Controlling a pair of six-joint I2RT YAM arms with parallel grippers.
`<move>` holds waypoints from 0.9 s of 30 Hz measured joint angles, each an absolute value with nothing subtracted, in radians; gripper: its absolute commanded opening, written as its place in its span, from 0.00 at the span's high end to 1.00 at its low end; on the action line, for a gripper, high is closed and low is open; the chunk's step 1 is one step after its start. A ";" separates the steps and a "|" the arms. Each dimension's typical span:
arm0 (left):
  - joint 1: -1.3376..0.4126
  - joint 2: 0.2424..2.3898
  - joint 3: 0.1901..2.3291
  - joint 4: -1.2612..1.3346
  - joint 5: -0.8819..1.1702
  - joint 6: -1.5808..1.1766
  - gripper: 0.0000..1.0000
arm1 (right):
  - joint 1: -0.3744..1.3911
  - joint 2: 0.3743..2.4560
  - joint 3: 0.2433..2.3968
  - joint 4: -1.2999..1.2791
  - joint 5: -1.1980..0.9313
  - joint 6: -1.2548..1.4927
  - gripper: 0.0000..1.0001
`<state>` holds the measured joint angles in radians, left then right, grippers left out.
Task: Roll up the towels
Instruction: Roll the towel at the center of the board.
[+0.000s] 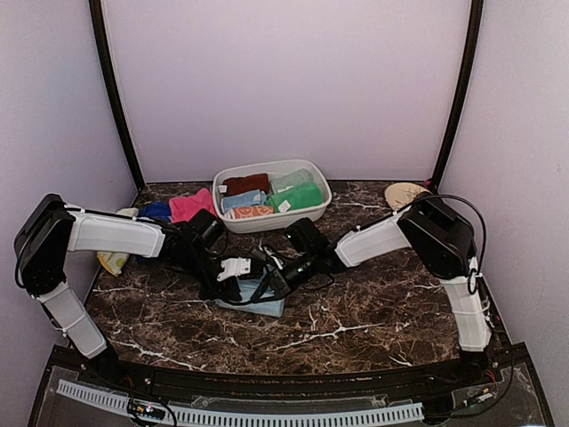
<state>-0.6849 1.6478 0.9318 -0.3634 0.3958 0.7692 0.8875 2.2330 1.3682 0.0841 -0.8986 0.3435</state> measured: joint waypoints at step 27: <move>-0.594 1.843 1.112 -0.676 0.698 0.746 1.00 | 0.851 1.399 0.631 0.641 0.109 0.294 0.00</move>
